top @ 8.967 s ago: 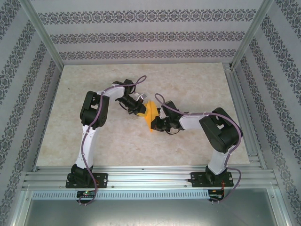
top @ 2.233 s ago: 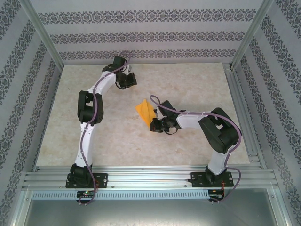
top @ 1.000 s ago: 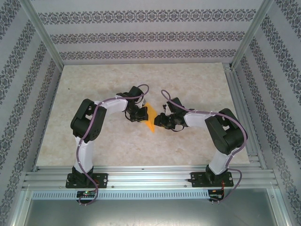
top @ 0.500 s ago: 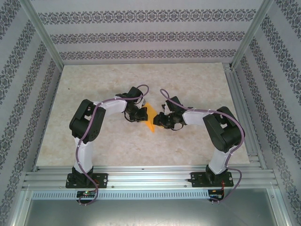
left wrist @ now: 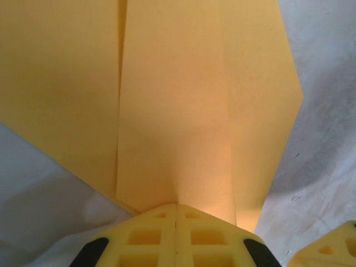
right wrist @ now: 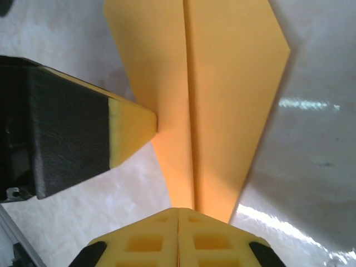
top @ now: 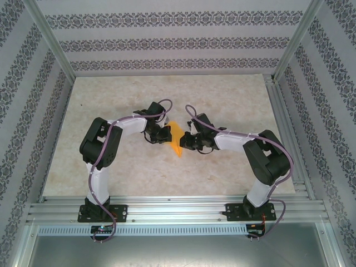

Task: Fold a paper plane with a square sheet of paper (pick it up from the middle)
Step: Fourth fold the wing at the center of the table.

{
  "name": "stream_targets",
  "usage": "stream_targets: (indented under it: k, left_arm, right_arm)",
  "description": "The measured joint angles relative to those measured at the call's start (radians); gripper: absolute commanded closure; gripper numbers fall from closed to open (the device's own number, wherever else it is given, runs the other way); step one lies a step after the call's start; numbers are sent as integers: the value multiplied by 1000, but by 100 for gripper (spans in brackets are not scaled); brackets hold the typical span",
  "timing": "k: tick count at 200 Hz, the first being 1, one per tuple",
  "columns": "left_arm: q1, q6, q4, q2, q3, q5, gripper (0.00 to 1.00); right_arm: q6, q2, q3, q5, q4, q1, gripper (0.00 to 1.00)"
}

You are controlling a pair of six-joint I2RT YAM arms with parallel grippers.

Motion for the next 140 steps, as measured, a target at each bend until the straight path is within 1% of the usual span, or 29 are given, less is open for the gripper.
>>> stream_targets:
  k: [15, 60, 83, 119, 140]
  left_arm:
    - [1, 0, 0, 0, 0, 3, 100]
    - [2, 0, 0, 0, 0, 3, 100]
    - [2, 0, 0, 0, 0, 3, 100]
    - [9, 0, -4, -5, 0, 4, 100]
    - [14, -2, -4, -25, 0, 21, 96]
  right_arm:
    - [14, 9, -11, -23, 43, -3, 100]
    - [72, 105, -17, -123, 172, -2, 100]
    - [82, 153, -17, -133, 193, -2, 100]
    - [85, 168, -18, -159, 225, -5, 100]
    - [89, 174, -24, -172, 254, -5, 100]
